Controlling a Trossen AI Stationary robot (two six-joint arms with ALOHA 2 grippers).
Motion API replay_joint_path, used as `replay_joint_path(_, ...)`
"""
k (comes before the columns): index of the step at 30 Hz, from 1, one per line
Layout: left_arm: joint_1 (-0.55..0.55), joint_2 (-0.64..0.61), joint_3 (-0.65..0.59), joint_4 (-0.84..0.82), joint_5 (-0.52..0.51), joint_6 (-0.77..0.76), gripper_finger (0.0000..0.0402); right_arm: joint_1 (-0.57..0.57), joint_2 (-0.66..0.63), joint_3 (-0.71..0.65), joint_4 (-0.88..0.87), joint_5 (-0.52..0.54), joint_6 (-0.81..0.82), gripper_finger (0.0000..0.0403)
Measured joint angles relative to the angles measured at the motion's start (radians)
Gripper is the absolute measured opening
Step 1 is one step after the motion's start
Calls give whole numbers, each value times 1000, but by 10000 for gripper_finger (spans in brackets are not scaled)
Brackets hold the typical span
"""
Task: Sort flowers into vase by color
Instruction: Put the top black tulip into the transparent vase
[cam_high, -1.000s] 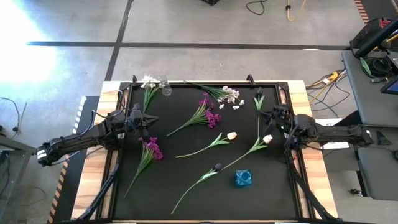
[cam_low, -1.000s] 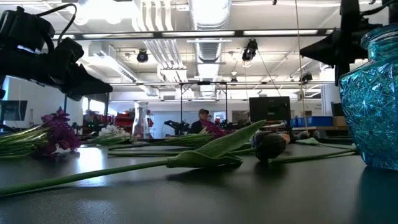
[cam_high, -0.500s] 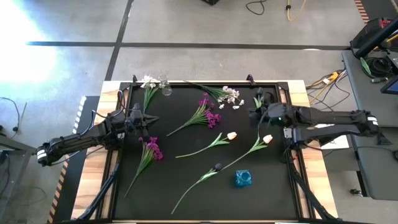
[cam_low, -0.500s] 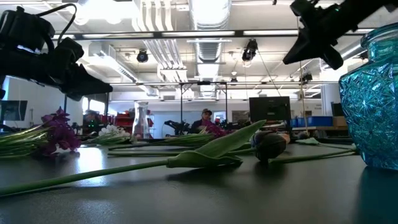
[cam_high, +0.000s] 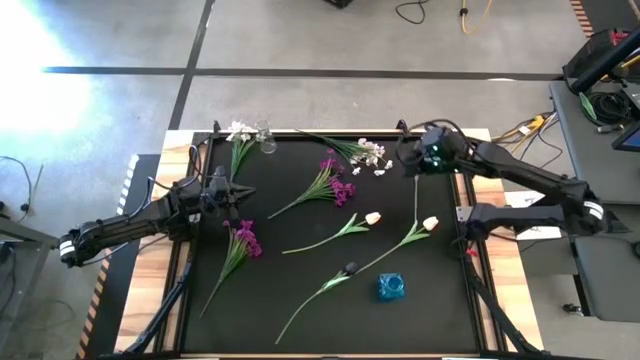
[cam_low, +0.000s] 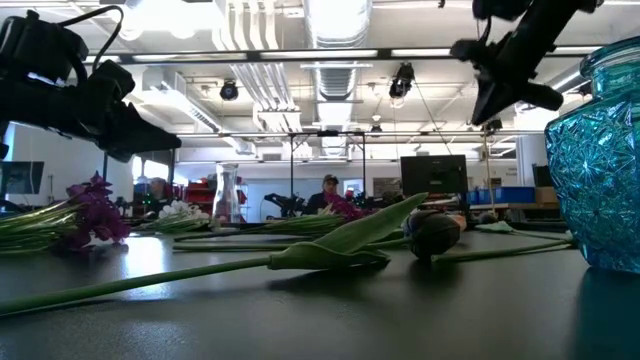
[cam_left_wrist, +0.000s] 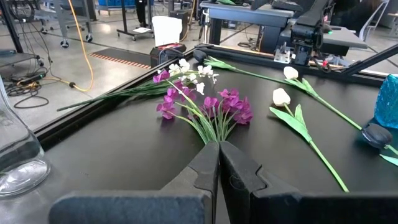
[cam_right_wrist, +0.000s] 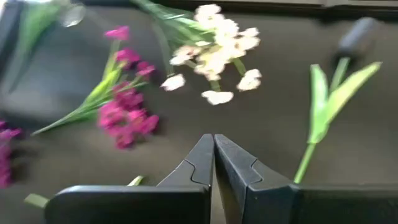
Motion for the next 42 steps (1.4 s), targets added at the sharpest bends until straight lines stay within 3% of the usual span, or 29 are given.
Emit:
replay_joint_path(7,0,0,0,0,0,0,0,-164,146,-1,-10,-76,-5,23)
replay_joint_path(10,0,0,0,0,0,0,0,-229,224,2,-16,-122,-17,46)
replay_joint_path(17,0,0,0,0,0,0,0,-386,410,55,-32,-124,-132,114)
replay_joint_path(22,0,0,0,1,0,0,0,-468,539,110,-36,-145,-198,140)
replay_joint_path(32,0,0,0,3,0,-12,0,-525,786,256,-61,-156,-269,131)
replay_joint_path(42,0,0,0,41,0,-12,0,-529,901,326,-110,-121,-247,104)
